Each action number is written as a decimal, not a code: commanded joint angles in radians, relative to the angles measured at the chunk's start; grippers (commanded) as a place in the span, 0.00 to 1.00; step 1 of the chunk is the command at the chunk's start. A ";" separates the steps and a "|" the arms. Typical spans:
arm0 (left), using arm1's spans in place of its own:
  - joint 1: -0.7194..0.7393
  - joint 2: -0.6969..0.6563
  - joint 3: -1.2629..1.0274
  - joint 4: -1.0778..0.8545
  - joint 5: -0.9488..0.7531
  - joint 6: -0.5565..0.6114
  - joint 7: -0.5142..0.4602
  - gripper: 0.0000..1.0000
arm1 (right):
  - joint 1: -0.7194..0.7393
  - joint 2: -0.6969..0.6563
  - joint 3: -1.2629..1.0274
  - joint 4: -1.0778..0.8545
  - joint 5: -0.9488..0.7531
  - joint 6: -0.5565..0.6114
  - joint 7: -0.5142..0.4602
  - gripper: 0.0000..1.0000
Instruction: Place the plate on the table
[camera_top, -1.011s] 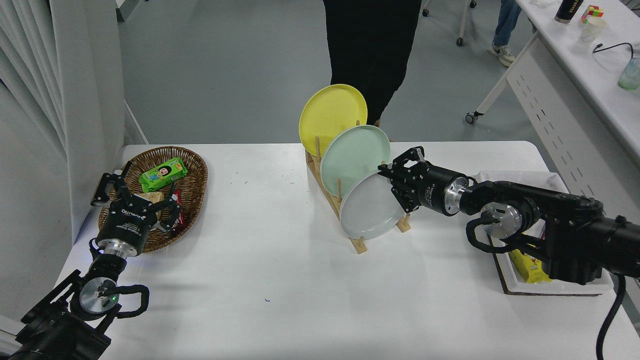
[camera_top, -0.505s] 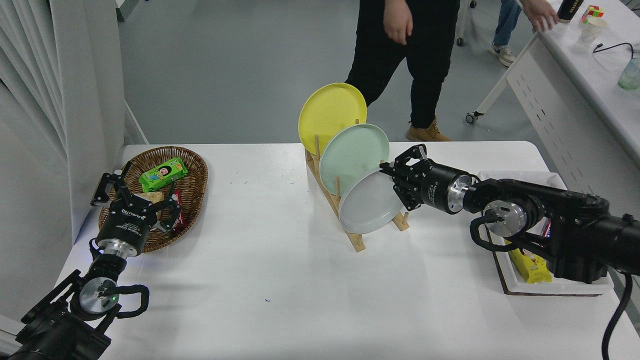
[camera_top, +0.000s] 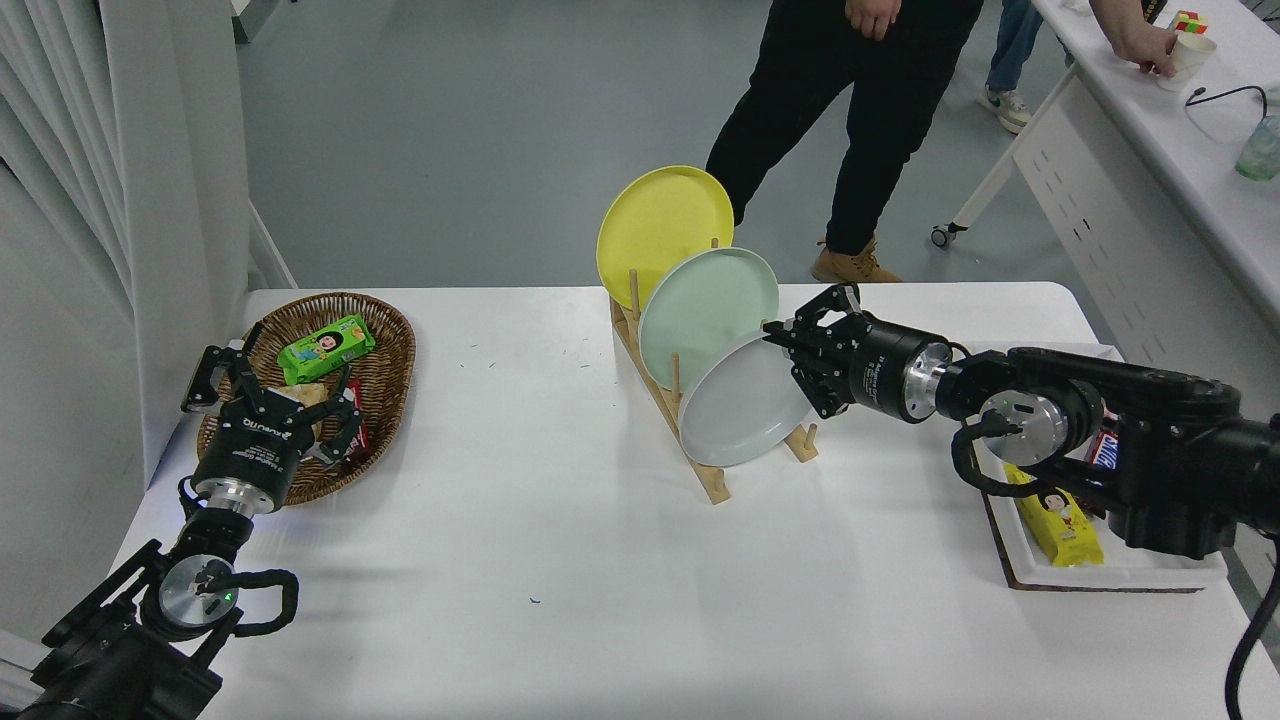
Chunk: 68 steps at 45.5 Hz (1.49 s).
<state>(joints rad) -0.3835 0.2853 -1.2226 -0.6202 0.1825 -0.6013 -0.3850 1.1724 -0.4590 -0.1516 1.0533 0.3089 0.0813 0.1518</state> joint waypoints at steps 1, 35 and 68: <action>0.000 0.000 0.000 0.001 0.000 0.000 0.000 0.98 | 0.013 -0.010 -0.005 0.016 0.010 0.005 -0.014 0.00; 0.000 0.000 0.000 0.000 0.000 0.000 0.000 0.98 | 0.231 -0.033 -0.118 0.099 0.229 0.003 -0.081 0.00; 0.000 0.000 0.000 0.000 0.000 0.000 0.000 0.98 | 0.523 0.088 -0.398 0.266 0.717 -0.158 -0.092 0.00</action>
<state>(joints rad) -0.3835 0.2853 -1.2226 -0.6206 0.1824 -0.6012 -0.3850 1.6264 -0.4235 -0.4970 1.2531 0.8716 0.0217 0.0615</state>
